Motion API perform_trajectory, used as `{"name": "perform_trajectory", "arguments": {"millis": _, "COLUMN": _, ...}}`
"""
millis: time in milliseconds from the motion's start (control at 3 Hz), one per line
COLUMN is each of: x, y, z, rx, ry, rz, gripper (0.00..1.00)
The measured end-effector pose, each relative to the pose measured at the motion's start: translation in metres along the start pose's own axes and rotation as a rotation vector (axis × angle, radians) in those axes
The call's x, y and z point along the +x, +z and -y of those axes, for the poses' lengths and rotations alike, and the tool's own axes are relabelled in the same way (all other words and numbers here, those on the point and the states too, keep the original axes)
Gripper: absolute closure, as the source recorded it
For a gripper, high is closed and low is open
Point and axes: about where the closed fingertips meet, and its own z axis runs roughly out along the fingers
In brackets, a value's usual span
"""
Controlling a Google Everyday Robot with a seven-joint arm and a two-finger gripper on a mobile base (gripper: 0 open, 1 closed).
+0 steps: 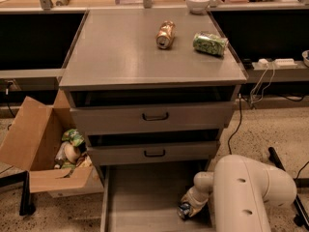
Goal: Pick pepsi can from bottom drawer and place on counter
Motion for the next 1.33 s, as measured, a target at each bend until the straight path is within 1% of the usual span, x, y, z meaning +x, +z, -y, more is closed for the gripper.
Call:
{"name": "perform_trajectory", "arguments": {"millis": 333, "x": -0.0002, "y": 0.0015, "z": 0.0003, "rx": 0.0, "ry": -0.003, "rz": -0.001, "gripper": 0.85}}
{"name": "perform_trajectory", "arguments": {"millis": 667, "x": -0.0002, "y": 0.0016, "z": 0.0002, "rx": 0.0, "ry": -0.003, "rz": -0.001, "gripper": 1.0}}
{"name": "perform_trajectory", "arguments": {"millis": 1000, "x": -0.0002, "y": 0.0016, "z": 0.0002, "rx": 0.0, "ry": -0.003, "rz": -0.001, "gripper": 1.0}}
{"name": "perform_trajectory", "arguments": {"millis": 1333, "x": -0.0038, "y": -0.0012, "z": -0.0013, "rx": 0.004, "ry": -0.008, "rz": 0.016, "gripper": 1.0}}
